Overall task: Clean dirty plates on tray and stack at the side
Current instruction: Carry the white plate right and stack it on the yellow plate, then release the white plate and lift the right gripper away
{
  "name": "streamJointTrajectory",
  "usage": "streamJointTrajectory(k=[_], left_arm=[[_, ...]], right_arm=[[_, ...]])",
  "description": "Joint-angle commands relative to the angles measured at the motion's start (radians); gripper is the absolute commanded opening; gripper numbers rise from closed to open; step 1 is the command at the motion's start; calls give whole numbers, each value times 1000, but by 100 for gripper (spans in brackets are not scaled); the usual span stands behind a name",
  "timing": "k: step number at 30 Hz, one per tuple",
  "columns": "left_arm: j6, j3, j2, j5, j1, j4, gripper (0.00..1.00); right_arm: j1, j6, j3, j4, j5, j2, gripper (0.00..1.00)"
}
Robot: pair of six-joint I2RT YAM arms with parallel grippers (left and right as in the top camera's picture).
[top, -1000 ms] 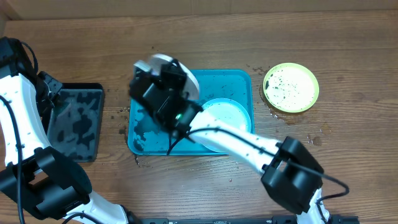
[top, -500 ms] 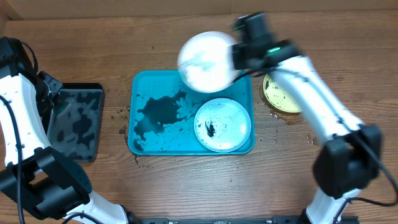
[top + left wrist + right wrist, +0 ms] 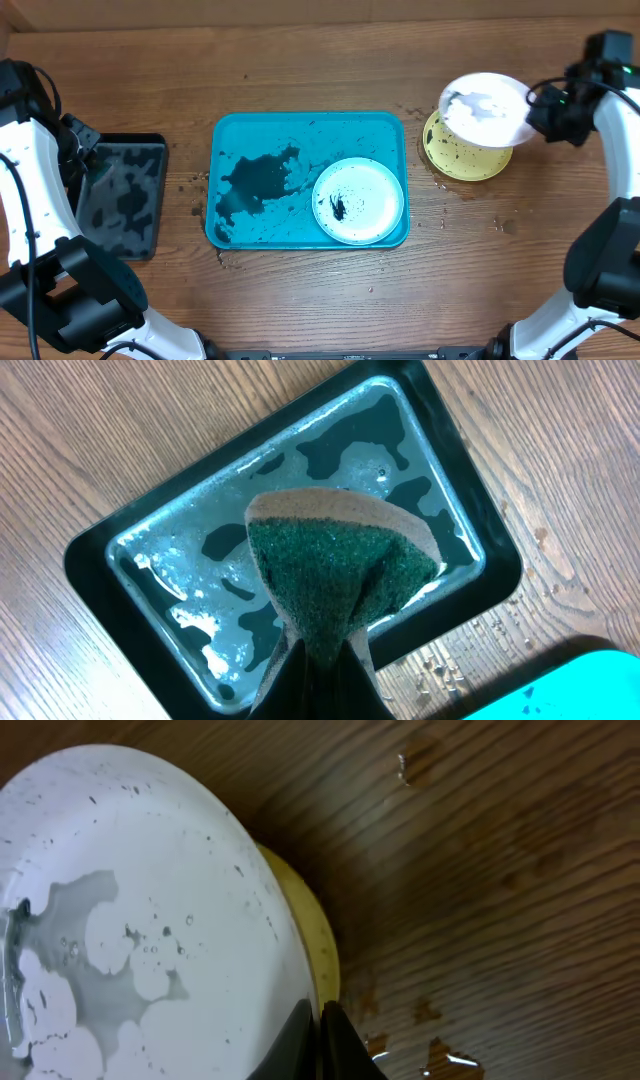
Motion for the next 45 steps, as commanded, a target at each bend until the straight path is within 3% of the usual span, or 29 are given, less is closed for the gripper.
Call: streamJointTrajectory(k=[1,7,10,11,15,17,20,24,31,35,45], left_arm=[[-6,-2,-7,5,-7,4,4],[-6,-2,-7,5,-7,4,4],[-6,-2,-7,5,-7,4,4],[-6,-2,-7,5,-7,4,4],[-6,-2,-7,5,-7,4,4],[-6,-2,-7,5,-7,4,4],[-6,-2,-7,5,-7,3,4],[-5,-2,-7,5,-7,3,4],[-6,-2,-7,6,-7,0,4],[-5,-2,-7,16,-7,-6,4],[1,-2,-7,20,-7,0,4]], right_arm=[[-3,5,-83,77,-29,-20,4],[19,46,-233,266,-35,-19,4],[34,51,-257,282,-36,-19,20],[42,51,-257,274,-36,-19,21],[74,50,-243,228,-68,-19,21],[89,50,-226,193,-101,-23,16],[123,25,-201,150,-216,-33,18],[211,-155,-198,137,-461,-36,32],[432,-264,-202,124,-232,-36,39],[554,-294,-224,124,4,-31,51],[645,-126,-269,151,40,-26,51]])
